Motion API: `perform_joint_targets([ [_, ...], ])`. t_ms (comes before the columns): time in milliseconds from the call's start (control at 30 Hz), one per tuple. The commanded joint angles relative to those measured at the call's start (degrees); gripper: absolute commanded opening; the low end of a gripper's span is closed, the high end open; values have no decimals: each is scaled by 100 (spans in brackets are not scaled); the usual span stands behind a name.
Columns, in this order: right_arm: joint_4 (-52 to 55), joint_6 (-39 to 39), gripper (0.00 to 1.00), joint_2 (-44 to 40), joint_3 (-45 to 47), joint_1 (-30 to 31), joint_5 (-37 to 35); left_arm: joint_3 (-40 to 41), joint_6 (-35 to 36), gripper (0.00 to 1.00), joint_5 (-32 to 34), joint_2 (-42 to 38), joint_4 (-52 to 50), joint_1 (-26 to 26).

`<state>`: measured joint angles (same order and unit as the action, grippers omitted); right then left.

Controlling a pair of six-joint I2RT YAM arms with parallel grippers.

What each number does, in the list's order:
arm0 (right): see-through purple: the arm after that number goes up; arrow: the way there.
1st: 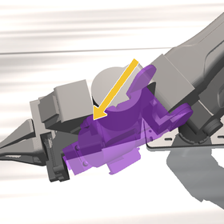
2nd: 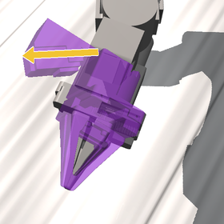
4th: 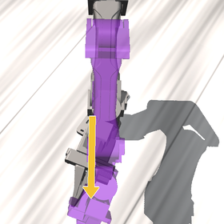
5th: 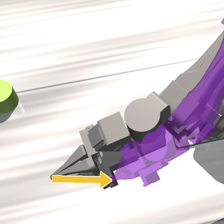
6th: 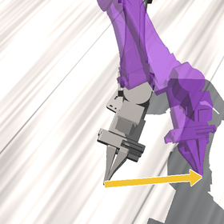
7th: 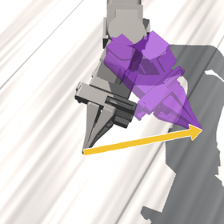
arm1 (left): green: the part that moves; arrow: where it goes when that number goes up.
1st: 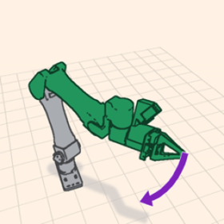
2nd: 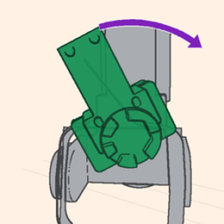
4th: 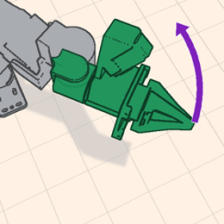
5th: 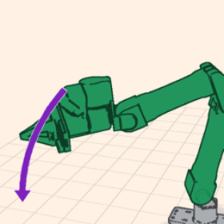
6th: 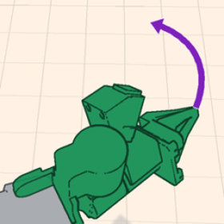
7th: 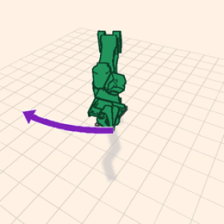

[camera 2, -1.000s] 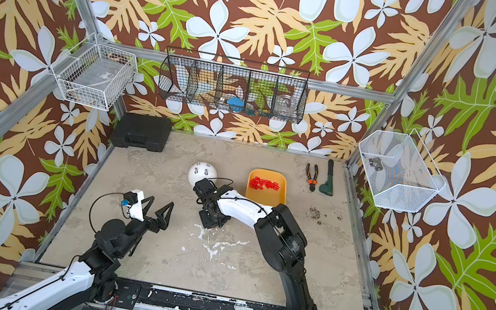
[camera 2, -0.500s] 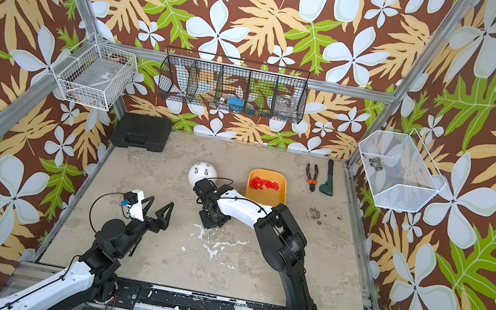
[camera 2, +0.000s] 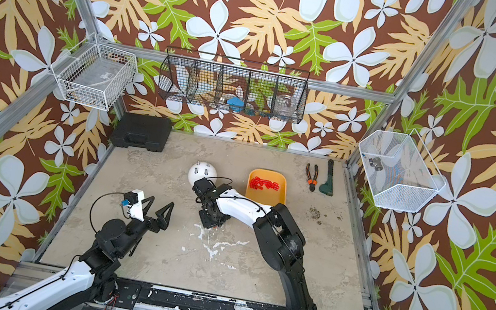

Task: Cover the protruding screws with screw protection sleeves
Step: Pick up the screw protection sleeve from the center of the board.

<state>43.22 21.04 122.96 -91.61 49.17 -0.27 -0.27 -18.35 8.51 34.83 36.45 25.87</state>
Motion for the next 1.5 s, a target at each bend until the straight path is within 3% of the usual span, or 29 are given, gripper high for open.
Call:
perform_joint_targets([
  [0,94,36,19,88,3,6,-13,203,25,92,-52,-9,161,-12],
  [367,89,50,21,123,-6,3,-12,203,24,92,-51,-24,152,-12],
  [1033,37,41,10,89,-91,-1,-32,205,24,92,-59,-10,161,-12],
  [1233,-24,76,4,-143,-94,-7,30,194,24,92,-69,47,187,-12],
  [1467,-210,220,5,-551,-39,-77,309,177,49,92,-94,97,192,-12],
])
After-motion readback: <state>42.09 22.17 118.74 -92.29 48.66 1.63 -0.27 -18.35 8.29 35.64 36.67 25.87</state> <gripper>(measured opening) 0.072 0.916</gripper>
